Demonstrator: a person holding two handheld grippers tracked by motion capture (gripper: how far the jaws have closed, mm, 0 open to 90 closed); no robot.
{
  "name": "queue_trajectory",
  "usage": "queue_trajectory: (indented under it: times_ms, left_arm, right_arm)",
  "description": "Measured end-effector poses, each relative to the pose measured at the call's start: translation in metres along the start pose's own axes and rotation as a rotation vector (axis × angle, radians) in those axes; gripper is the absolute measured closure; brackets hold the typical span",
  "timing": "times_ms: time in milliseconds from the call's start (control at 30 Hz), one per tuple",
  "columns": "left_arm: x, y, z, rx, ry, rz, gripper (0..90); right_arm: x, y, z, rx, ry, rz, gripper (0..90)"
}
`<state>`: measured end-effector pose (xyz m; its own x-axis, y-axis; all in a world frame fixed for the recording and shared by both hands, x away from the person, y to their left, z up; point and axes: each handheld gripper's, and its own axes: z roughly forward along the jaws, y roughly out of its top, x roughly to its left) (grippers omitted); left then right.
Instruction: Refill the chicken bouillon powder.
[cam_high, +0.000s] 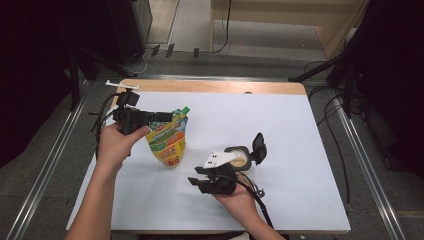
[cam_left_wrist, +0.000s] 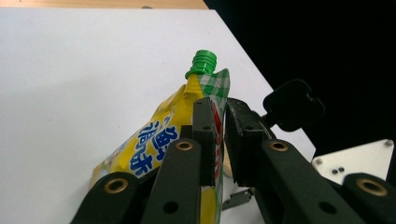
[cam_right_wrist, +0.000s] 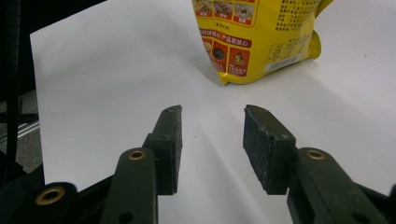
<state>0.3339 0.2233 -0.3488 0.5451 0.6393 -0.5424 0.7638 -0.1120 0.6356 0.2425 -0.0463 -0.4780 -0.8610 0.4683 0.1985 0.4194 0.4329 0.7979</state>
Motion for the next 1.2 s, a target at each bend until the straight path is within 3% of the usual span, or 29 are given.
queue_trajectory:
  times_ms: [133,333,600,800,1100,1200]
  left_arm:
    - [-0.004,-0.001,-0.002,0.000,0.017,0.007,79.1]
    - [-0.004,0.000,-0.005,-0.016,-0.001,-0.006,72.2]
    - [-0.010,0.002,-0.010,-0.028,0.030,0.010,64.6]
    - [-0.010,0.004,-0.022,-0.065,0.047,0.003,59.0]
    - [0.004,0.002,-0.044,-0.109,0.078,-0.034,54.8]
    - [0.010,0.000,-0.048,-0.114,0.095,-0.039,51.0]
  right_arm:
    - [0.000,0.001,0.001,0.002,0.006,0.001,59.1]
    - [0.000,0.001,0.003,0.008,0.009,-0.002,59.1]
    - [-0.002,0.001,0.002,0.013,0.011,0.004,59.3]
    - [-0.003,0.006,-0.002,0.026,0.022,0.021,60.3]
    - [-0.008,0.018,-0.020,0.033,0.018,0.038,63.7]
    - [-0.011,0.022,-0.029,0.006,0.022,0.058,65.1]
